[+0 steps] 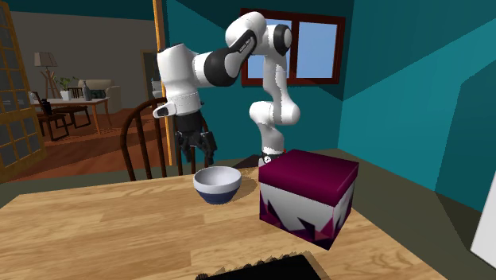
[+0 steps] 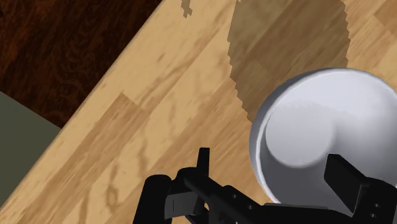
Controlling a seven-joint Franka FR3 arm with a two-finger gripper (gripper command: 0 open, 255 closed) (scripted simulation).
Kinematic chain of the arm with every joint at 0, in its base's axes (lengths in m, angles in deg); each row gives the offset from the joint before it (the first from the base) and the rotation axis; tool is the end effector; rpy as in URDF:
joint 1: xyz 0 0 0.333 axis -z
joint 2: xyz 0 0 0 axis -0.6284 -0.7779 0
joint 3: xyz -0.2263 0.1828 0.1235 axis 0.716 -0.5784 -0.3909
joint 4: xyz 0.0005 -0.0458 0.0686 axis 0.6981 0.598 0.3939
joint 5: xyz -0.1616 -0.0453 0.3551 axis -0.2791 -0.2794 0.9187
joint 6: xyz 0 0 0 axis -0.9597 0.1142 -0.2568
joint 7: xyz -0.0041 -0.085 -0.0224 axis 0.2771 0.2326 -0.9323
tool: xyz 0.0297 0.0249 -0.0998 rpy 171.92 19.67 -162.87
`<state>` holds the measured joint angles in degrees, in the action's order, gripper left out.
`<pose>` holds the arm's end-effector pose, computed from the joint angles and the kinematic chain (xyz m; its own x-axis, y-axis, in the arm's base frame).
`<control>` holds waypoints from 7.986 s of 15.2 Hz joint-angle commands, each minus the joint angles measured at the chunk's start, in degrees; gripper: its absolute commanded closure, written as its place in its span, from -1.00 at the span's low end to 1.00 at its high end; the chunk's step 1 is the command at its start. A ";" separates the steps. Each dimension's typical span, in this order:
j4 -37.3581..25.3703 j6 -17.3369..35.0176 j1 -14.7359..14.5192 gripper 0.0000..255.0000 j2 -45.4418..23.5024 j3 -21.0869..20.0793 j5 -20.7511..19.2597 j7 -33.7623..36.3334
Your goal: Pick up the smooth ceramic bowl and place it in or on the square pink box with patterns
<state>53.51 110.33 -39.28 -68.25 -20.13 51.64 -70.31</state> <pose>0.5308 -0.0380 0.3996 0.9882 -0.0644 -0.1389 -0.0787 -0.9918 -0.1006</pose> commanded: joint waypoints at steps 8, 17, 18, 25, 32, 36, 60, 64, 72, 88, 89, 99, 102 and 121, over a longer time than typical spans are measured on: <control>3.22 5.25 -0.22 -1.00 -2.00 -0.24 0.60 -0.41; 3.21 5.24 -0.22 1.00 -2.00 -0.24 0.60 -0.41; 3.21 5.24 -0.22 1.00 -2.00 -0.24 0.60 -0.41; 2.87 4.53 -0.22 1.00 -1.61 -0.23 0.52 -0.30; 0.03 -0.61 -0.20 1.00 0.74 -0.18 0.01 0.41; -1.86 -3.57 -0.19 1.00 1.83 -0.17 -0.22 0.78; -17.50 -21.66 -0.11 1.00 4.37 -0.08 -0.82 2.55; -20.92 -24.78 -0.09 1.00 4.09 -0.05 -0.80 2.80; -20.20 -26.03 -3.87 1.00 6.93 -4.35 0.44 11.01; -23.10 -25.15 -12.67 1.00 5.92 -15.19 3.33 30.63; -22.15 -24.36 -12.67 1.00 6.08 -15.20 3.36 30.50; -13.52 -16.64 -12.76 1.00 6.91 -15.33 3.59 29.36; -11.22 -14.36 -12.80 1.00 6.91 -15.38 3.66 29.05; -12.45 -15.29 -12.60 -1.00 6.56 -15.15 3.52 28.81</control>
<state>42.87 96.72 -51.98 -61.51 -35.39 55.27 -41.60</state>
